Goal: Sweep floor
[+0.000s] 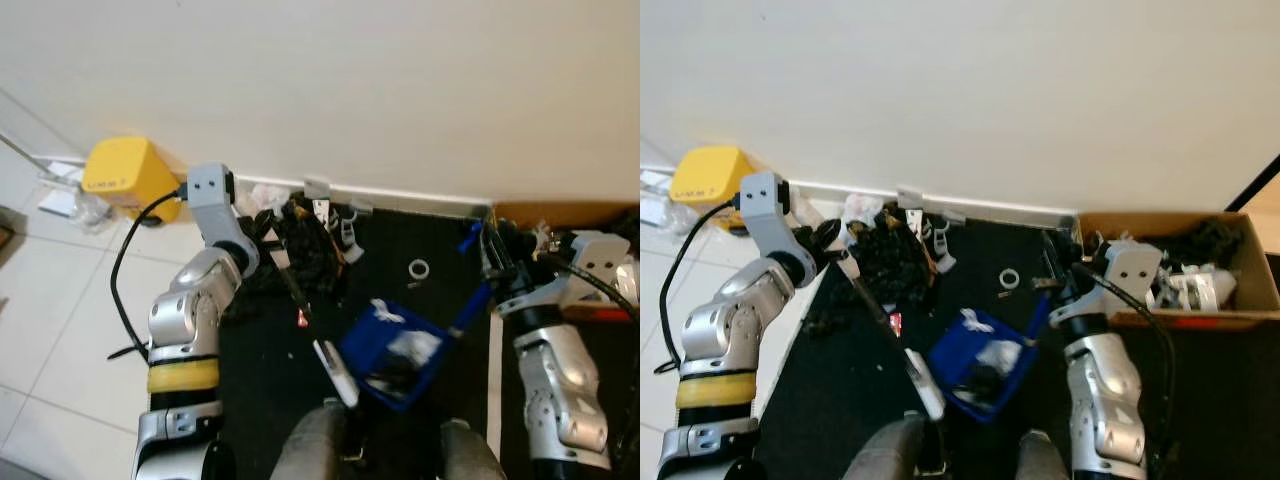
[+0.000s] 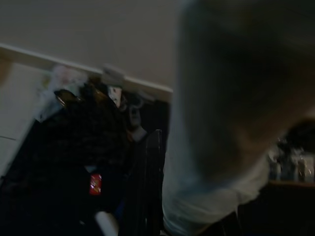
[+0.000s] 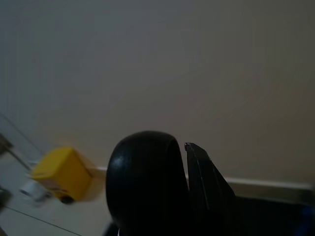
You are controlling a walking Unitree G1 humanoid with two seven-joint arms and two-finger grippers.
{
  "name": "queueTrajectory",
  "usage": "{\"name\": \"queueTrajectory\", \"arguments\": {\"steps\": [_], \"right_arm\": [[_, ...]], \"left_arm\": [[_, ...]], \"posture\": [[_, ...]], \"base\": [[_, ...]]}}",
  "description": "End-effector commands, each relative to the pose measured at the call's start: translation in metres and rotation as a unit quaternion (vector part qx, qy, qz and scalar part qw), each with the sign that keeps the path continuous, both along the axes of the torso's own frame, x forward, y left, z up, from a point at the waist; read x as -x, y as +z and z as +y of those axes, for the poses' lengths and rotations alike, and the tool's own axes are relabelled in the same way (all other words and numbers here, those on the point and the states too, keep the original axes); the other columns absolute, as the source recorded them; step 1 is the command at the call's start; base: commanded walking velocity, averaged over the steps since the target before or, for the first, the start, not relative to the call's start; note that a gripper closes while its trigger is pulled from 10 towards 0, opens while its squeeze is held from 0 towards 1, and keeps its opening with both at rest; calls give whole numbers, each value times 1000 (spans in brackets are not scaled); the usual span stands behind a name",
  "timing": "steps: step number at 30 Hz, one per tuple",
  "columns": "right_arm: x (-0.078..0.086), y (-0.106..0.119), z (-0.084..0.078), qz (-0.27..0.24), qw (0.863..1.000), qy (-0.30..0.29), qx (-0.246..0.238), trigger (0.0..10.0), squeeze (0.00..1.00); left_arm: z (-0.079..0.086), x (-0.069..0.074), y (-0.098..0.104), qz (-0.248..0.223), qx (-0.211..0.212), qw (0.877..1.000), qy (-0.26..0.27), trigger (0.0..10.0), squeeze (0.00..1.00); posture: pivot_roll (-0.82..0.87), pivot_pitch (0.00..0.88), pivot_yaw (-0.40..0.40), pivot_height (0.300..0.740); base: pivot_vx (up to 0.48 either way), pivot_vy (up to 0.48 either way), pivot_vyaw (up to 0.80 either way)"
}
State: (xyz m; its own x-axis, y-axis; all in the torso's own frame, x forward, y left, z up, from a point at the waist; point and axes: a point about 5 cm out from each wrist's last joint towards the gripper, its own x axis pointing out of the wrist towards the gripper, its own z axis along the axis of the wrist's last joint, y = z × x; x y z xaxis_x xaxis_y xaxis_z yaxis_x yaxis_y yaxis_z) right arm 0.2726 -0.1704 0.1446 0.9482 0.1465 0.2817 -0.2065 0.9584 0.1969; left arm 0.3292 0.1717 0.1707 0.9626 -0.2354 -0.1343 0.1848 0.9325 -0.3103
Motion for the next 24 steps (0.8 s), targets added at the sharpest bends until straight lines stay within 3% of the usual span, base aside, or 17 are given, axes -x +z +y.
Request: {"name": "queueTrajectory", "arguments": {"steps": [1, 2, 8, 10, 15, 24], "right_arm": [[2, 10, 4, -27, 999, 11, -20, 10000, 0], [0, 14, 5, -34, 999, 13, -23, 10000, 0], [-7, 21, 5, -45, 998, 16, -26, 10000, 0], [-10, 23, 5, -48, 998, 20, -27, 10000, 0], [-11, 23, 6, -49, 998, 24, -30, 10000, 0], [-11, 27, 7, -57, 997, 25, -35, 10000, 0]], "left_arm": [[2, 6, -7, 19, 21, 1000, 1, 10000, 0], [-4, 8, -7, 18, 35, 999, -3, 10000, 0], [-13, 6, -4, 1, 25, 1000, -10, 10000, 0], [-15, 4, -1, -26, -22, 999, -16, 10000, 0], [-17, 3, 0, -48, -61, 997, -24, 10000, 0], [-19, 0, -3, -48, -72, 996, -13, 10000, 0]], "posture": [[45, 84, 171, 740], [43, 80, 166, 740], [45, 76, 158, 740], [49, 78, 156, 740], [52, 81, 156, 740], [44, 84, 163, 740]], "base": [[0, 0, 0], [0, 0, 0], [0, 0, 0], [0, 0, 0], [0, 0, 0], [232, -382, 0]]}}
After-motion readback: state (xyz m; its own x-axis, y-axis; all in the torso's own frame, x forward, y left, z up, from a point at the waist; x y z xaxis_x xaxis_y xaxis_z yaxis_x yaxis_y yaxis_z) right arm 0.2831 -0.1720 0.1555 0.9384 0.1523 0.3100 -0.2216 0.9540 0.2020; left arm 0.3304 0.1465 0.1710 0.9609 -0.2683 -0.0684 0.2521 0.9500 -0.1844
